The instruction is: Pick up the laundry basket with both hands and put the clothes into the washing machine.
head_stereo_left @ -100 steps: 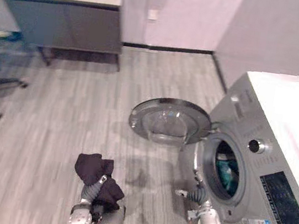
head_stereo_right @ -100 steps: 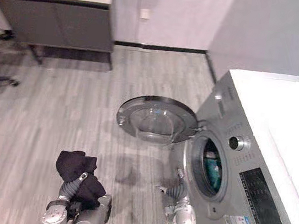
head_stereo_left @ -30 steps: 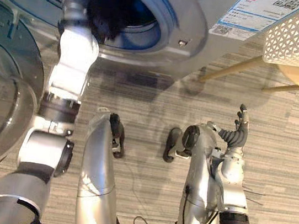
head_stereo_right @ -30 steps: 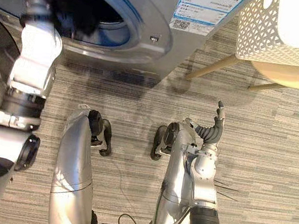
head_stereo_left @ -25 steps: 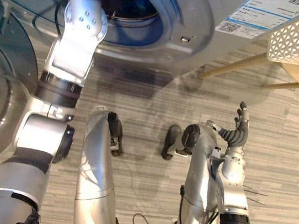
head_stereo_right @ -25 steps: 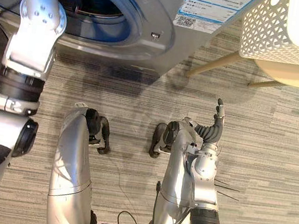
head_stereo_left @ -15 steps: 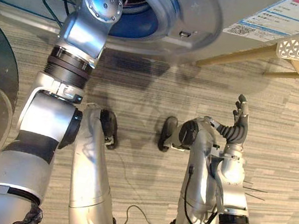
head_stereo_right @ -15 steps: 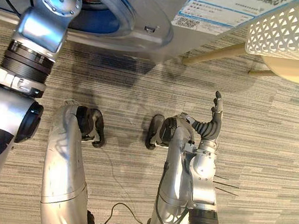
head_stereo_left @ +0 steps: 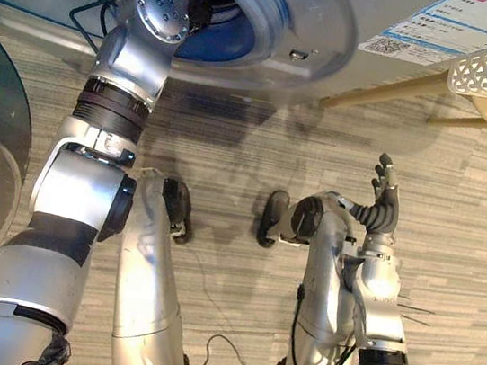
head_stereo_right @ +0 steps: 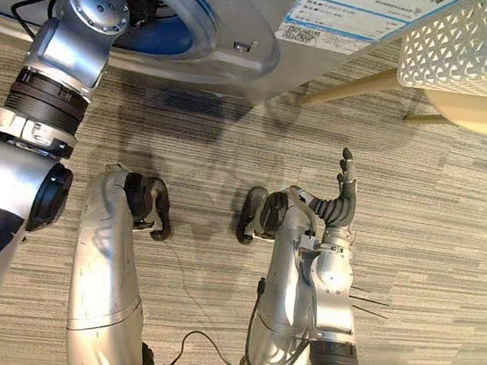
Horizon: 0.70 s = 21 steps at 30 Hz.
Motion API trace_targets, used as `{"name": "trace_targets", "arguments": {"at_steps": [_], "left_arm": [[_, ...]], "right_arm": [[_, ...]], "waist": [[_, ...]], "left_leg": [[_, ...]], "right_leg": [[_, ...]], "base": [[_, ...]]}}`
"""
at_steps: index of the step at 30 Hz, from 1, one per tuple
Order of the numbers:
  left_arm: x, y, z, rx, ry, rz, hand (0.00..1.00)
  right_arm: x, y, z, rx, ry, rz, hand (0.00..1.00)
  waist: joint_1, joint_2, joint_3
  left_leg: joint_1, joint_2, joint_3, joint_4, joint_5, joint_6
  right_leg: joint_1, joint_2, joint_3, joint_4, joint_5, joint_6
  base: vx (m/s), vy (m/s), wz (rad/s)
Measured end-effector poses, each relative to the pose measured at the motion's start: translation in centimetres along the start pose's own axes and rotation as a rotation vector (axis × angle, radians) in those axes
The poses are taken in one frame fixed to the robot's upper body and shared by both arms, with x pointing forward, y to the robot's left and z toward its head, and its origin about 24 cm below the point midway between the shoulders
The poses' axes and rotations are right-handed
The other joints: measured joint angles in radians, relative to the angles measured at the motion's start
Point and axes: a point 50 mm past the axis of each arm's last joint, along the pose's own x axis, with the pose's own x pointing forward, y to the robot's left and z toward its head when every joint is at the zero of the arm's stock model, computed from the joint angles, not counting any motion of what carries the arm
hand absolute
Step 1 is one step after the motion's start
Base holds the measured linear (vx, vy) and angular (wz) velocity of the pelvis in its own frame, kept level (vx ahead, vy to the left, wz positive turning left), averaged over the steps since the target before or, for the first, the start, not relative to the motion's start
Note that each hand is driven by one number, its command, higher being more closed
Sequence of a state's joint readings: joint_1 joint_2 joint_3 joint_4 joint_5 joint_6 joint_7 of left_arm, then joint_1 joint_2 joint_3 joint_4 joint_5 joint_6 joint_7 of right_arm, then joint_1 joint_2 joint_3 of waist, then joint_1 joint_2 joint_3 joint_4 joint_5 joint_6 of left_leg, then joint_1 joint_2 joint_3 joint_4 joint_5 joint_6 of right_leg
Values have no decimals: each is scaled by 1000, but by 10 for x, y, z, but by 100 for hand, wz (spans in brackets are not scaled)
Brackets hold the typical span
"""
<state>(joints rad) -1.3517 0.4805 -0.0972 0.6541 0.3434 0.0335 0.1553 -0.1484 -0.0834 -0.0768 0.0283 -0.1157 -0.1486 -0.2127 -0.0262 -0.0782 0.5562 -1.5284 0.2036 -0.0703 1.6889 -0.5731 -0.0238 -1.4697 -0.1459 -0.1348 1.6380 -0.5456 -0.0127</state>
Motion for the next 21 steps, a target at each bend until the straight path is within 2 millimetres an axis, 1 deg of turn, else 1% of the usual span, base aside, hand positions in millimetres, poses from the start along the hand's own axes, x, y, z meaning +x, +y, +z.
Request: {"name": "trace_targets", "arguments": {"at_steps": [2, 5, 7, 8, 10, 11, 12, 13, 14, 15, 17, 20, 21], "left_arm": [[-7, 5, -6, -37, 6, 47, 0], [-23, 12, -22, -92, 27, 113, 0], [-43, 12, -41, -132, 65, 135, 0], [-50, 12, -45, -142, 72, 141, 0], [-74, 8, -61, -213, 104, 146, 0], [-88, 5, -70, -241, 135, 149, 0], [-90, 4, -71, -247, 139, 150, 0], [-112, -3, -83, -310, 187, 160, 0], [-120, -8, -88, -331, 213, 156, 0], [-137, -16, -97, -370, 267, 149, 0], [-162, -28, -110, -409, 350, 145, 0], [-184, -38, -119, -433, 428, 155, 0], [-188, -39, -119, -447, 439, 169, 0]], "right_arm": [[-2, 0, -3, -6, 13, 0, 0], [-5, 1, -7, -13, 31, 10, 0], [-8, 3, -9, -11, 44, 10, 0], [-8, 4, -9, -9, 47, 9, 0], [-8, 4, -10, -33, 61, 12, 0], [-9, 5, -11, -43, 68, 11, 0], [-9, 5, -11, -44, 69, 10, 0], [-9, 3, -11, -43, 71, -3, 0], [-10, 1, -11, -43, 74, -12, 0], [-11, -1, -13, -44, 83, -22, 0], [-12, -4, -14, -57, 90, -33, 0], [-12, -5, -14, -80, 93, -38, 0], [-12, -5, -14, -81, 94, -39, 0]], "waist": [[5, 1, -1], [21, 1, -2], [28, 0, -5], [30, 0, -5], [44, 1, -8], [43, -1, -16], [43, -1, -16], [44, -6, -33], [45, -6, -46], [44, -5, -75], [46, -5, -116], [48, -5, -131], [49, -5, -131]], "left_leg": [[11, -9, -2, -18, 11, -6], [26, -16, -11, -53, 35, -17], [42, -27, -15, -81, 50, -28], [45, -30, -16, -89, 55, -30], [64, -30, -22, -118, 69, -38], [74, -31, -27, -133, 76, -41], [76, -31, -27, -136, 76, -41], [92, -31, -28, -160, 82, -44], [94, -31, -27, -167, 82, -45], [95, -31, -24, -181, 85, -47], [99, -30, -20, -202, 88, -53], [106, -29, -16, -218, 94, -57], [107, -29, -16, -219, 94, -57]], "right_leg": [[12, -9, -5, -8, 0, -1], [35, -14, -22, -34, 4, -9], [54, -16, -31, -52, 4, -9], [58, -17, -31, -57, 4, -9], [79, -15, -46, -84, 13, -26], [95, -15, -54, -98, 14, -29], [97, -15, -55, -101, 15, -29], [110, -14, -57, -122, 16, -32], [111, -13, -57, -128, 17, -32], [111, -13, -58, -139, 18, -34], [111, -12, -60, -154, 19, -36], [114, -10, -61, -165, 21, -39], [114, -9, -61, -166, 21, -40]], "base": [[20, -37, 20], [16, -46, 16], [17, -51, 18], [19, -66, 17], [19, -54, 9], [16, -33, 5], [20, -39, 9], [18, -34, 5], [27, -37, 5], [36, -26, 1], [48, -26, 1], [40, -25, 1], [31, -19, -3]]}}
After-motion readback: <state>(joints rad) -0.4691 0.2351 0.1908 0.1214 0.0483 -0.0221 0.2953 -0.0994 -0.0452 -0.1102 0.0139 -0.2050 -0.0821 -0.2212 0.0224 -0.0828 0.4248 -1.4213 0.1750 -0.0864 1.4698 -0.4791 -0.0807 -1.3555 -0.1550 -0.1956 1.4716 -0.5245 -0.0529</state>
